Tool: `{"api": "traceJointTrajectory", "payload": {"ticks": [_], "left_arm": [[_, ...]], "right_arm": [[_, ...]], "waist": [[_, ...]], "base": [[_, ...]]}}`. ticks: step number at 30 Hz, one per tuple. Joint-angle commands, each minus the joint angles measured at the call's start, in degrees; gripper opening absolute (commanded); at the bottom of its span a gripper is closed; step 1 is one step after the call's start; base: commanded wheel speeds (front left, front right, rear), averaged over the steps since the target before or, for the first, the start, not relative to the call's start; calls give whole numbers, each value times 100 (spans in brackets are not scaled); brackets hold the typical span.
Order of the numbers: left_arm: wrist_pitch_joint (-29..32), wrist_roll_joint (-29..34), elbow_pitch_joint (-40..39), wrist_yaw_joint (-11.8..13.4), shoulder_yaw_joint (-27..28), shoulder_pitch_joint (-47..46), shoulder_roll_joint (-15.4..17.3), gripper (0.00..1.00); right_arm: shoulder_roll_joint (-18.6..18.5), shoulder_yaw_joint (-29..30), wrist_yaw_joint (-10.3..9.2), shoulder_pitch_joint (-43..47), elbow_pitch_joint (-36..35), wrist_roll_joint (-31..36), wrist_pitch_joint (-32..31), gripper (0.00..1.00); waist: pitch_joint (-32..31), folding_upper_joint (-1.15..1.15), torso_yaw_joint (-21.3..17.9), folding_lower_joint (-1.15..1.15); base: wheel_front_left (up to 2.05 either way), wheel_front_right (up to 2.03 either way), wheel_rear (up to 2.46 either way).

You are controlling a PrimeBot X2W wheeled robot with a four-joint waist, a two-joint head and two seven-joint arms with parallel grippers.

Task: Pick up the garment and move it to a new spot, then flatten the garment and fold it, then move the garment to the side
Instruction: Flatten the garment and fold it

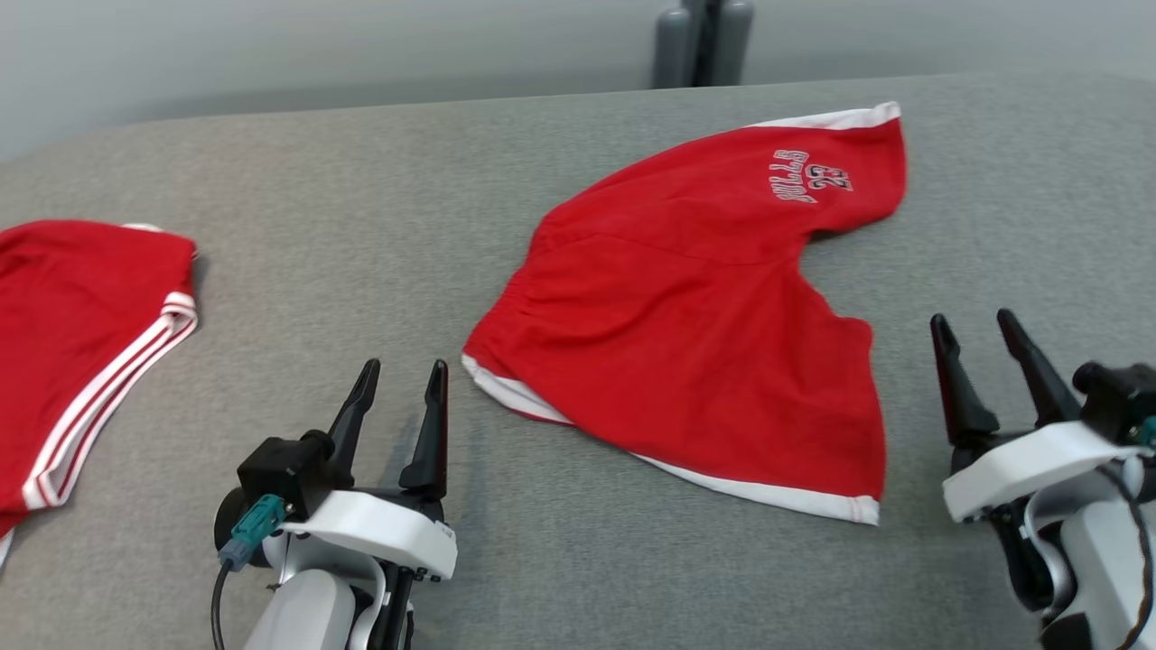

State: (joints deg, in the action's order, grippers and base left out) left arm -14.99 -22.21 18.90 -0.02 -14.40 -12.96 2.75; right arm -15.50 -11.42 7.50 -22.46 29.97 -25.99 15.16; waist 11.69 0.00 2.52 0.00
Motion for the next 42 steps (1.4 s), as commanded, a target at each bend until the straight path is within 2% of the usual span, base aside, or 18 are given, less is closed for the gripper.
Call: {"api": "traceJointTrajectory", "payload": {"ticks": [1,9,19,29,30,31,32,33,34,42], "left_arm": [[-23,12,93,-29,59,55,25,100],[-23,-192,1025,-24,187,-378,26,100],[-23,-620,2221,249,239,-1071,25,100],[4,-920,3173,215,-97,-1448,22,100],[13,-958,3233,204,-139,-1463,22,91],[13,-958,3233,204,-139,-1463,22,91],[14,-993,3275,195,-179,-1478,22,54],[14,-1022,3301,166,-220,-1491,20,35],[13,-1042,3313,134,-256,-1507,16,0],[-11,-979,2622,13,-169,-1299,26,0]], "right_arm": [[98,94,-2,170,-130,97,3,100],[489,178,-2,537,-593,409,4,100],[536,128,-2,565,-783,511,4,100],[553,165,-2,578,-833,592,4,100],[556,173,-2,589,-837,600,4,100],[556,173,-2,589,-837,600,4,100],[562,179,-2,602,-836,615,4,100],[570,179,-2,615,-831,630,4,100],[583,164,-2,629,-818,639,4,100],[780,39,-2,856,-546,237,-126,100]], "waist": [[-53,0,-203,0],[106,0,-648,0],[275,0,-913,0],[333,0,-1003,0],[334,0,-1000,0],[334,0,-1000,0],[334,0,-995,0],[332,0,-990,0],[327,0,-982,0],[212,0,-897,0]], "base": [[0,0,0],[0,0,0],[0,0,0],[0,0,0],[0,0,0],[0,0,0],[0,0,0],[0,0,0],[0,0,0],[0,0,0]]}}
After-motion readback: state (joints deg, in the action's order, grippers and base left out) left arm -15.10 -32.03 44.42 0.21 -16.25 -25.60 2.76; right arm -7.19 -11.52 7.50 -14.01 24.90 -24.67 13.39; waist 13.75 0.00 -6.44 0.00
